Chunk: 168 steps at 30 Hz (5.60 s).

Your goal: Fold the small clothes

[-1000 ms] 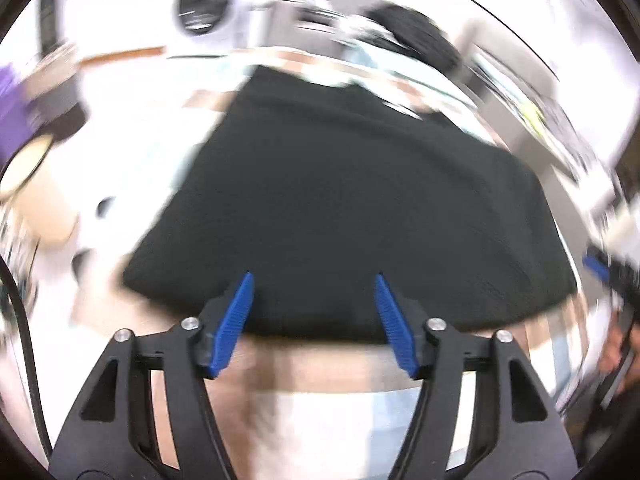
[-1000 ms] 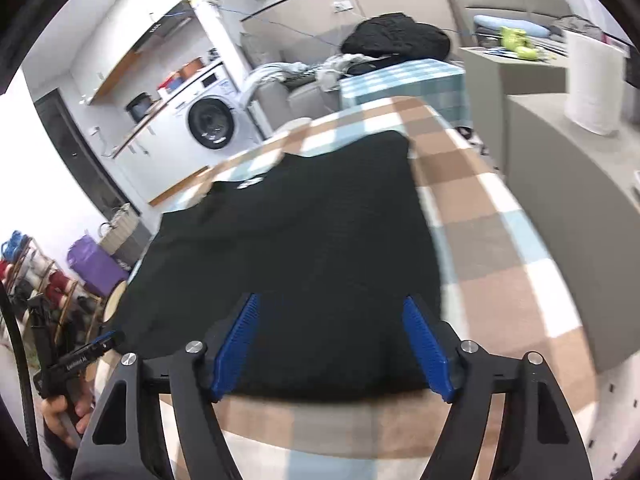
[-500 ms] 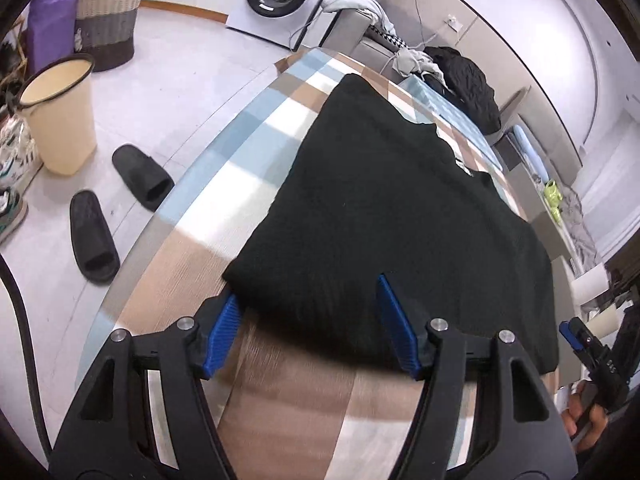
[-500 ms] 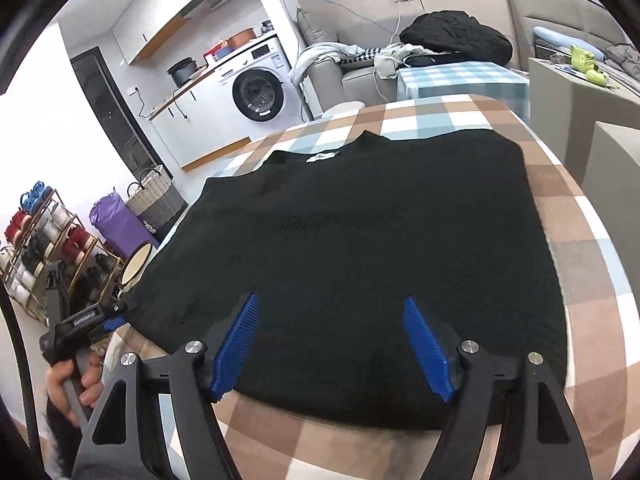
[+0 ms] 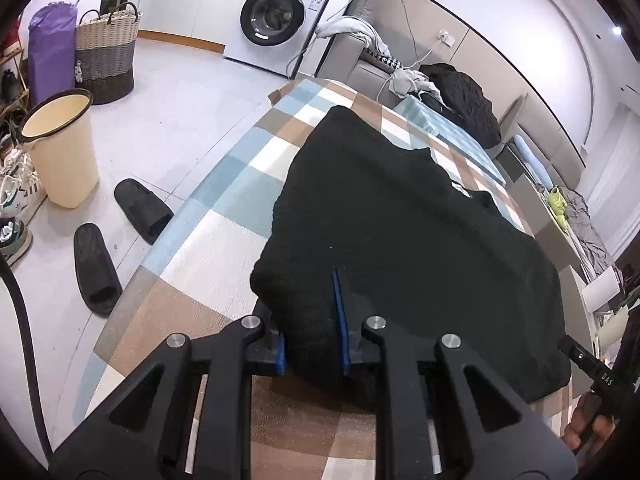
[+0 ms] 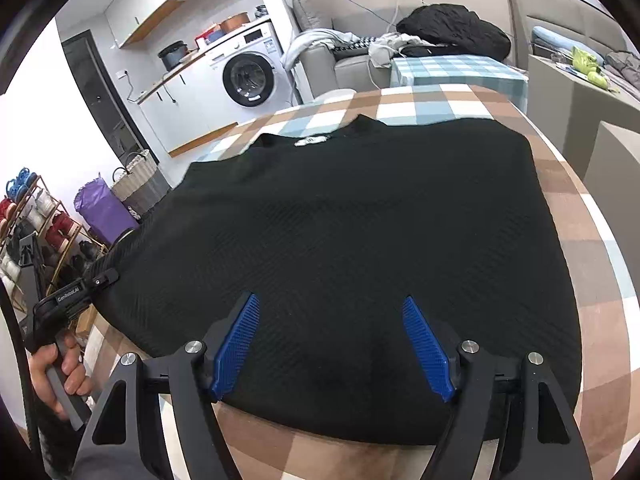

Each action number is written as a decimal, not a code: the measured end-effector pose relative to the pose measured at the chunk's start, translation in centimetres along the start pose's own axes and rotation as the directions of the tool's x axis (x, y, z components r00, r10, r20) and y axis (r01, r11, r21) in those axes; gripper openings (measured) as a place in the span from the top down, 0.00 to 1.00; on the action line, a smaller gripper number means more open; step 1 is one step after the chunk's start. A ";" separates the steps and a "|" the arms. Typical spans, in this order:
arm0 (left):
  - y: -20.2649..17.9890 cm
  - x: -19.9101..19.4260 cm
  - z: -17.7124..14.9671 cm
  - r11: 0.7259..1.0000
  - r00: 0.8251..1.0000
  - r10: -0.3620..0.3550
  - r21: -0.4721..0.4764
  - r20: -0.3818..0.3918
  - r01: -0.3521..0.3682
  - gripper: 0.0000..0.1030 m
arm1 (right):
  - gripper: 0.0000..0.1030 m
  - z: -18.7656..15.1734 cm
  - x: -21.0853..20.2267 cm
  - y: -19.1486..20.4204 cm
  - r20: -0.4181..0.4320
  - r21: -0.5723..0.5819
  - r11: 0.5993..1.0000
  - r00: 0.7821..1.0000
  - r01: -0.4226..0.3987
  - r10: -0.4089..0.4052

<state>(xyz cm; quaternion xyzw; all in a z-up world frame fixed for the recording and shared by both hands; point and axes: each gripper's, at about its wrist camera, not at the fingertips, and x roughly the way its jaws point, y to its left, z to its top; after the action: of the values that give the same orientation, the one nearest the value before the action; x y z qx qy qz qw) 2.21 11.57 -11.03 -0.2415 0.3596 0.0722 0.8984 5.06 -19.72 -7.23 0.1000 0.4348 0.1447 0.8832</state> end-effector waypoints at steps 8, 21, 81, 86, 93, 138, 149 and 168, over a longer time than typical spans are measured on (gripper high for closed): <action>-5.1 -2.6 1.8 0.986 0.995 -0.013 0.168 0.102 -0.005 0.86 | 0.27 -0.6 -0.8 -1.7 0.012 0.041 0.999 1.000 0.015 -0.015; -28.3 0.5 -3.8 0.711 0.890 -0.406 0.541 -0.205 0.449 0.90 | 0.27 -1.6 -3.8 -5.7 0.053 0.138 0.986 0.994 0.088 -0.096; -13.9 1.9 -3.8 0.859 0.949 -0.185 0.428 -0.254 0.282 0.40 | 0.77 8.9 10.6 0.8 -0.149 0.050 0.992 0.981 -0.117 0.123; -13.3 1.5 -2.6 0.872 0.953 -0.199 0.402 -0.230 0.280 0.40 | 0.94 9.6 6.5 3.7 -0.035 -0.114 0.988 0.995 -0.101 0.097; -14.4 1.9 -2.1 0.862 0.950 -0.210 0.415 -0.230 0.291 0.40 | 0.94 10.7 7.7 2.1 -0.070 -0.150 0.985 0.992 0.090 -0.101; -20.4 7.6 -2.5 0.827 0.940 -0.213 0.464 -0.265 0.318 0.76 | 0.56 7.2 8.1 -1.7 -0.111 0.040 0.995 0.990 -0.087 0.091; -20.0 7.1 -1.8 0.830 0.933 -0.236 0.443 -0.272 0.339 0.76 | 0.89 9.6 9.5 0.4 -0.042 -0.032 0.992 0.992 -0.119 0.118; -21.1 5.6 -3.1 0.794 0.933 -0.216 0.505 -0.287 0.339 0.66 | 0.64 7.3 7.0 -4.0 -0.112 0.056 0.998 0.994 0.005 0.001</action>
<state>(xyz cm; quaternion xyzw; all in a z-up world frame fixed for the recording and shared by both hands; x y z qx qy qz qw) 10.79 -8.58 -8.71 -0.0315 0.4204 -0.1932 0.8860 15.58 -21.45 -9.19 0.1159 0.4877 0.1370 0.8544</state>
